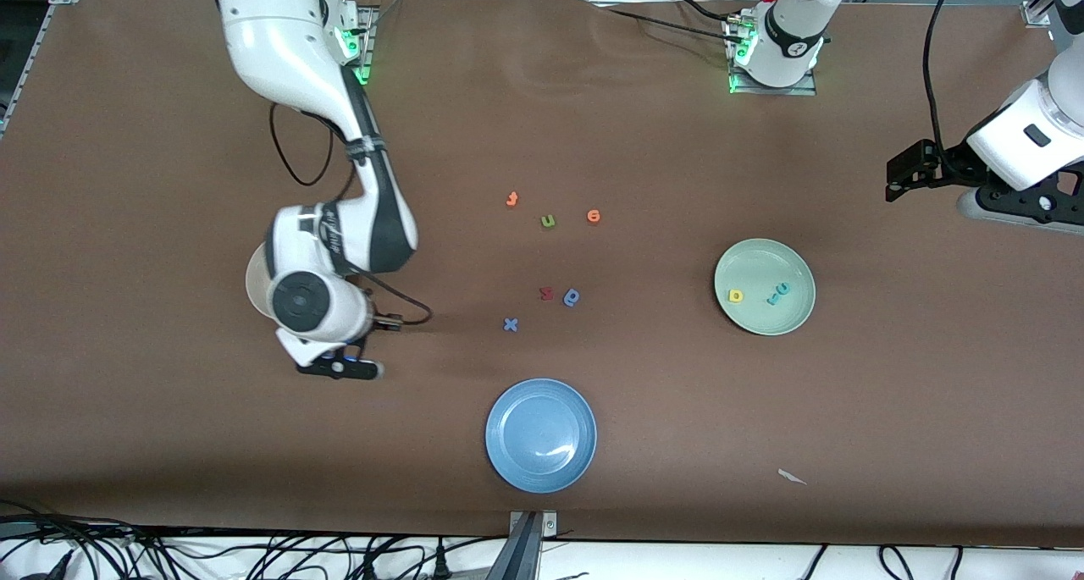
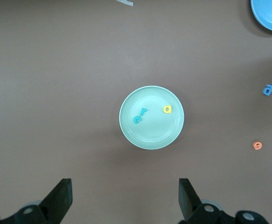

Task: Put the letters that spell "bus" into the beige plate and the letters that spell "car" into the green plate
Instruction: 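Lower the s onto the beige plate and open the right gripper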

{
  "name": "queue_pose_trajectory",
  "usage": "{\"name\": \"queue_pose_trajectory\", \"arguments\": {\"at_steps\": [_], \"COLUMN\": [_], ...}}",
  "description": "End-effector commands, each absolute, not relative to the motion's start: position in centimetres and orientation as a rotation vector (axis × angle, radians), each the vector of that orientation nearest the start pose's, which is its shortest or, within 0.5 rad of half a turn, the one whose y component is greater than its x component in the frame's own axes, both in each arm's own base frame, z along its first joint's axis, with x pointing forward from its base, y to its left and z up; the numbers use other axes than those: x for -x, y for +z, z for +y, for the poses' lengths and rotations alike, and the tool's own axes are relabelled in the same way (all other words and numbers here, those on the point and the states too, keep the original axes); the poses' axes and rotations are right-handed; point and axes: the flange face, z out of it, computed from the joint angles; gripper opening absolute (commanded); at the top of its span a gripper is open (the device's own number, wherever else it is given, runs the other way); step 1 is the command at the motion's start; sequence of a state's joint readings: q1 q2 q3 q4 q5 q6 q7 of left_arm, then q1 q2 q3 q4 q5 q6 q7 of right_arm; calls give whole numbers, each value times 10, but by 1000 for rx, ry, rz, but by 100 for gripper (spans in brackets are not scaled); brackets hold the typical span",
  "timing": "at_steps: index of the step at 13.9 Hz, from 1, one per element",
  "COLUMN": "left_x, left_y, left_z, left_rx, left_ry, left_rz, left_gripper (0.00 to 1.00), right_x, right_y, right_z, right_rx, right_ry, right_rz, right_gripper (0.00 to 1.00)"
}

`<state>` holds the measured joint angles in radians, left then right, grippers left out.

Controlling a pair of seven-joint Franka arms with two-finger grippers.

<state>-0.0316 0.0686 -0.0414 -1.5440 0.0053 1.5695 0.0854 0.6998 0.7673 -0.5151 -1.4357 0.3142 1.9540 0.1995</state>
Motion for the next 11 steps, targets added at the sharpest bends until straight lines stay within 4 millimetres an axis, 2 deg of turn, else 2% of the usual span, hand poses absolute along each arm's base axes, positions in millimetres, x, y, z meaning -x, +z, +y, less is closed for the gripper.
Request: {"name": "queue_pose_trajectory", "arguments": {"at_steps": [1,3,5,6,7,8,9,11], "left_x": [-570,-570,-570,-570,-570,-570,-570,-570], "left_y": [605,605,605,605,605,605,605,605], "left_z": [-42,-42,-42,-42,-42,-42,-42,-43], "left_rx": [3130,3131,3131,3131,3131,3131,3131,3131], "left_ry": [63,65,65,65,65,65,65,65], "left_rz": [257,253,253,253,250,253,250,253], "left_gripper": [100,100,100,100,100,100,100,100], "right_x": [-610,-585,-566,-560,-558,-558,-559,-561], "right_y": [277,272,258,251,245,242,242,252], "right_z": [163,124,84,70,66,65,63,65], "right_rx": [3201,3176,3178,3183,3190,3195,3190,3175], "right_ry": [210,178,140,108,86,82,85,114], "right_rz": [-36,-100,-157,-181,-182,-155,-117,-58], "right_gripper": [21,21,21,22,26,59,100,100]}}
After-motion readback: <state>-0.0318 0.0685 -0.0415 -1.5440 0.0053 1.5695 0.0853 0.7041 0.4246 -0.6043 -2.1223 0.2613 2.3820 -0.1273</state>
